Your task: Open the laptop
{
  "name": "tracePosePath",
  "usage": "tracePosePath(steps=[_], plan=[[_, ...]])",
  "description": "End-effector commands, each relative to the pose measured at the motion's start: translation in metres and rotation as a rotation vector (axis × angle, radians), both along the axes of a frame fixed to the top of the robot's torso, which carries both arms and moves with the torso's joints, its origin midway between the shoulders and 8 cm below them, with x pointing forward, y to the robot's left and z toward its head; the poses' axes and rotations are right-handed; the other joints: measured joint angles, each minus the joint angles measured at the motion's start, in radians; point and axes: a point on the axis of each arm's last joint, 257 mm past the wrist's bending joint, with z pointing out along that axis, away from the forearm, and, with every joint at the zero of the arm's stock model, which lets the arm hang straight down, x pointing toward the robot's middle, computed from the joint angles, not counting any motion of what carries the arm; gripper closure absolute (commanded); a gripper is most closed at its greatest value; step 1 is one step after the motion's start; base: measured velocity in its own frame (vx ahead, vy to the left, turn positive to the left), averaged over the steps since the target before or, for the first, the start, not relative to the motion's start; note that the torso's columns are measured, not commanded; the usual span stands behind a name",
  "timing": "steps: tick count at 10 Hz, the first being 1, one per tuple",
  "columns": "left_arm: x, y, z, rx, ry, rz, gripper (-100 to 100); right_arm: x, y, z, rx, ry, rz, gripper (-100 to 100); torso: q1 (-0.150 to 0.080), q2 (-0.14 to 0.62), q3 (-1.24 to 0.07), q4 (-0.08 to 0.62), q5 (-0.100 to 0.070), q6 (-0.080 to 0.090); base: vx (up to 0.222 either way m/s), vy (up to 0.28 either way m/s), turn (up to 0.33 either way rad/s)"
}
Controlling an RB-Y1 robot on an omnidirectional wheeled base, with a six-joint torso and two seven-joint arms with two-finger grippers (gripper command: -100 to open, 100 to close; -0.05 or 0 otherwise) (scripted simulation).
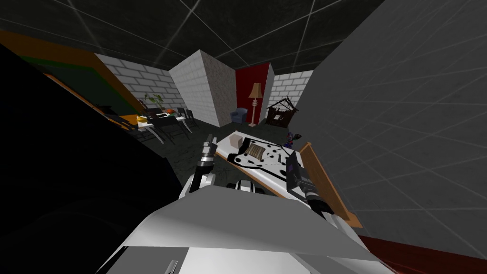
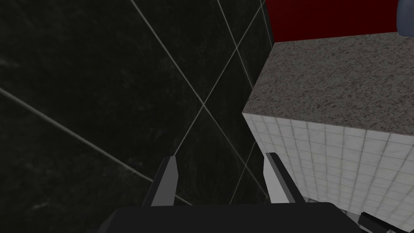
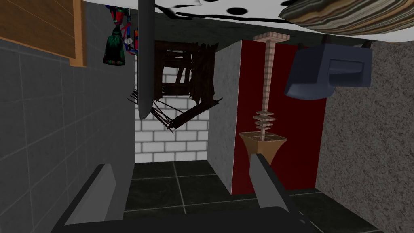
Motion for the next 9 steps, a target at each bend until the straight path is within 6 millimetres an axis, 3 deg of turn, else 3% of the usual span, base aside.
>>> tracePosePath(steps=[1, 3, 5, 7, 8, 9], plan=[[0.0, 0.0, 0.0, 0.0, 0.0, 0.0, 0, -0.015, -0.023, -0.019, -0.072, 0.074, -0.023, -100, 0.0, 0.0, 0.0, 0.0, 0.0, -0.001, 0.019, 0.07, 0.044], [0.0, 0.0, 0.0, 0.0, 0.0, 0.0, 0, -0.037, -0.059, -0.034, -0.181, 0.173, -0.062, -100, 0.003, 0.0, 0.0, 0.0, 0.001, -0.001, 0.023, 0.119, 0.118], [0.0, 0.0, 0.0, 0.0, 0.0, 0.0, 0, -0.042, -0.06, -0.041, -0.182, 0.191, -0.065, -100, 0.002, 0.0, 0.0, 0.0, 0.001, 0.0, 0.015, 0.074, 0.013], [0.0, 0.0, 0.0, 0.0, 0.0, 0.0, 0, -0.066, -0.094, -0.052, -0.286, 0.289, -0.099, -100, 0.0, 0.0, 0.0, 0.0, 0.0, -0.001, 0.034, 0.083, 0.116], [0.0, 0.0, 0.0, 0.0, 0.0, 0.0, 0, -0.071, -0.096, -0.058, -0.283, 0.304, -0.103, -100, 0.004, -0.002, -0.001, 0.0, 0.001, -0.001, 0.04, 0.087, 0.038], [0.0, 0.0, 0.0, 0.0, 0.0, 0.0, 0, -0.085, -0.112, -0.064, -0.33, 0.357, -0.119, -100, 0.003, -0.001, -0.001, 0.0, 0.001, 0.0, 0.035, 0.078, 0.081]])
